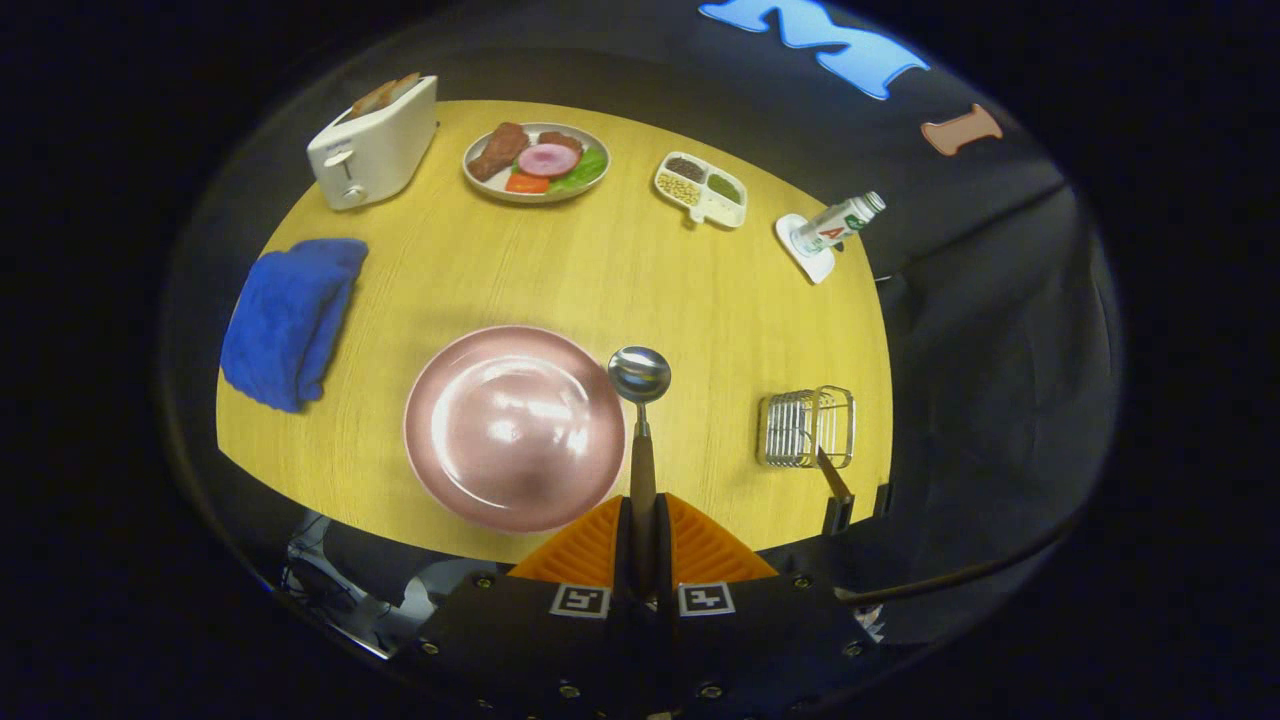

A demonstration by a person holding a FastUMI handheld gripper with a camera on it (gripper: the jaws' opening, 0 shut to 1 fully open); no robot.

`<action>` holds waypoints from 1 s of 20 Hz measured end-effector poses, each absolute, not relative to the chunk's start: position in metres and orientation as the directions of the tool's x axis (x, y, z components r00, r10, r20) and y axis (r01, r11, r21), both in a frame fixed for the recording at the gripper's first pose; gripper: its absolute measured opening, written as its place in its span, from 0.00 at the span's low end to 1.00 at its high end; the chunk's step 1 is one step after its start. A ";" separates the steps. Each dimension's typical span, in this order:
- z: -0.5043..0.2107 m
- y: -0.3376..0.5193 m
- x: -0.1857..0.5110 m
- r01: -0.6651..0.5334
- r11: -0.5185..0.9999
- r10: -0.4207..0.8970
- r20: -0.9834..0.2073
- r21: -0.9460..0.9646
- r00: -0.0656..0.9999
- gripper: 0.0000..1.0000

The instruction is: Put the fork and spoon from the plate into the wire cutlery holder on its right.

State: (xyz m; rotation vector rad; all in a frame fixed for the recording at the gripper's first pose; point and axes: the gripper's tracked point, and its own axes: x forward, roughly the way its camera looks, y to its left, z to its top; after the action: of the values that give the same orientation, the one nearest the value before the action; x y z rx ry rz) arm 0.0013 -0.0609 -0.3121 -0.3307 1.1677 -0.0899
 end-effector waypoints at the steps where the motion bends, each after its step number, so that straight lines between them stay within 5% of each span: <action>1: -0.306 -0.072 0.004 -0.070 0.950 -0.254 -0.884 -0.304 0.393 0.11; 20: -0.328 -0.229 0.027 0.373 0.912 -0.261 -0.942 -0.169 0.211 0.11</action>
State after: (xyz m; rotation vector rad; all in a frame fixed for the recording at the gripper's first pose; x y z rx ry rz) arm 0.0267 -0.2293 -0.3277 0.1017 1.2856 -0.4411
